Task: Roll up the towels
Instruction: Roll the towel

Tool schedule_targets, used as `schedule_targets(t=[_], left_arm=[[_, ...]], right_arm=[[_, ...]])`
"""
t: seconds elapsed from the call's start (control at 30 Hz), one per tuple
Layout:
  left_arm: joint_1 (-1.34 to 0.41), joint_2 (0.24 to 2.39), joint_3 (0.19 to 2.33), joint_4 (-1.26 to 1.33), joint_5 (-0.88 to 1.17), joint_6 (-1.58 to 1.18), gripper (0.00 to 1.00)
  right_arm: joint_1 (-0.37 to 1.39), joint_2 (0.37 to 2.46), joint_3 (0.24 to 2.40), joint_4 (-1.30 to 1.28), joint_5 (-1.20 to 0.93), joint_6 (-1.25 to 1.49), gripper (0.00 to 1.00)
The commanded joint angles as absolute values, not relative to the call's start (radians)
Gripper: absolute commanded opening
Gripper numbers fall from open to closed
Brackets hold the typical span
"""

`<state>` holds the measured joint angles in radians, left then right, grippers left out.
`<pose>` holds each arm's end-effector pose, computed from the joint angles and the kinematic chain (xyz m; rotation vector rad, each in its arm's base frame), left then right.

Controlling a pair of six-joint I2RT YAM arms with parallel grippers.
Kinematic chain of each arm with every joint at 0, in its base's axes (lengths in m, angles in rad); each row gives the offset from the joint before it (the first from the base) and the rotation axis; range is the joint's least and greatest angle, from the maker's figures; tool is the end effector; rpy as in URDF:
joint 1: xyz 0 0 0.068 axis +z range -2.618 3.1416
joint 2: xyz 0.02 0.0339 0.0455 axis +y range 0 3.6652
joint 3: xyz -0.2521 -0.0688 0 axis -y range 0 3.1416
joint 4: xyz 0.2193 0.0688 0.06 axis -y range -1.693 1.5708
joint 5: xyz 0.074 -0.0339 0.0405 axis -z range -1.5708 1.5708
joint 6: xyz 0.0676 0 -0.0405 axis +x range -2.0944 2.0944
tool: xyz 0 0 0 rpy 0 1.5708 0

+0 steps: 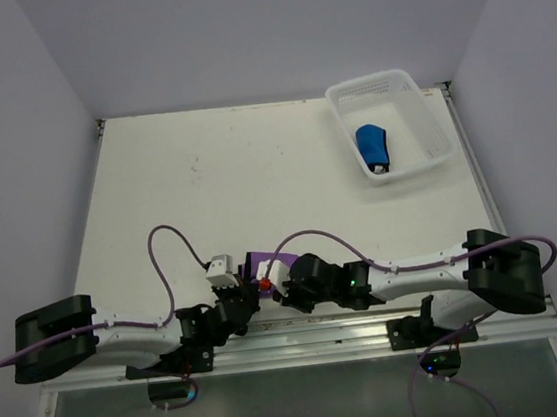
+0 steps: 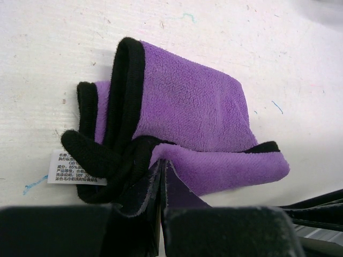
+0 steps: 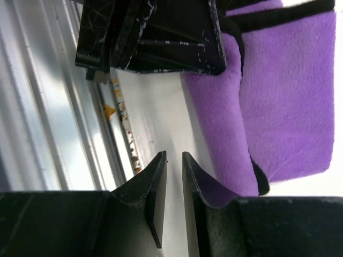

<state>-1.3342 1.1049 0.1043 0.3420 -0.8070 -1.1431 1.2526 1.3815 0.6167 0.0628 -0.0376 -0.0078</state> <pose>0.0876 -0.1549 0.1126 -0.2293 2.0588 -0.6581 0.0853 0.2671 0.1611 -1.4133 1.9025 0.6772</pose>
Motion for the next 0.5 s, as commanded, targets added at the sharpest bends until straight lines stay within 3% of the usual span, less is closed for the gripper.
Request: schedule_targets(t=[0.0,0.47], left_arm=[[-1.325,1.12,0.087,0.31,-0.807,-1.14,0.03],[-1.319,1.126,0.087,0.328,-0.781,-1.129,0.03]], right_arm=[[1.296,1.436,0.64,0.21,0.146,-0.129,0.22],[1.31,1.595,0.67,0.307,0.218,-0.227,0.32]])
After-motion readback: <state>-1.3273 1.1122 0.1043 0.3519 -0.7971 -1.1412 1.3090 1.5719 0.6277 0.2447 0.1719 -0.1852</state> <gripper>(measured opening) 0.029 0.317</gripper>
